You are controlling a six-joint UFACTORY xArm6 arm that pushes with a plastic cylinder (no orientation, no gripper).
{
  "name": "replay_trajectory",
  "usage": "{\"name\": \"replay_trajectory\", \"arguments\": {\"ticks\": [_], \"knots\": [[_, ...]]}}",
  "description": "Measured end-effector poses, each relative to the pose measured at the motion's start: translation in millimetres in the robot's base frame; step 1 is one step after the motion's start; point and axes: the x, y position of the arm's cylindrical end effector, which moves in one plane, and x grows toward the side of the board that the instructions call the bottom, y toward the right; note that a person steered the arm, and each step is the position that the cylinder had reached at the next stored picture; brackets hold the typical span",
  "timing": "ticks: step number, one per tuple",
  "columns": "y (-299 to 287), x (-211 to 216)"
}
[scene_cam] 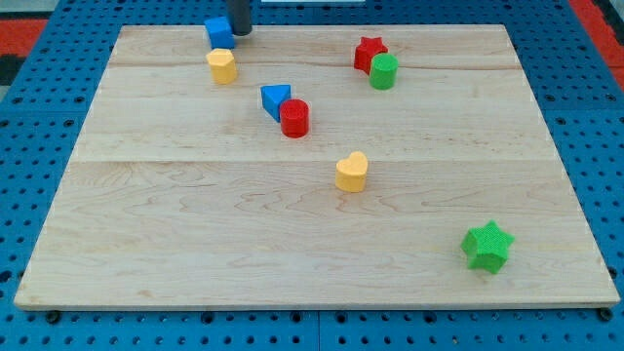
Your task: Move the red star to the bottom right of the yellow hexagon
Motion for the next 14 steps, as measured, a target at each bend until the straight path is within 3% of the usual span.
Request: {"name": "replay_trajectory", "arguments": {"ticks": [2,3,6,9,12,14], "knots": [[-60,12],[4,-8],[177,-9],[190,48],[270,65],[192,110]]}}
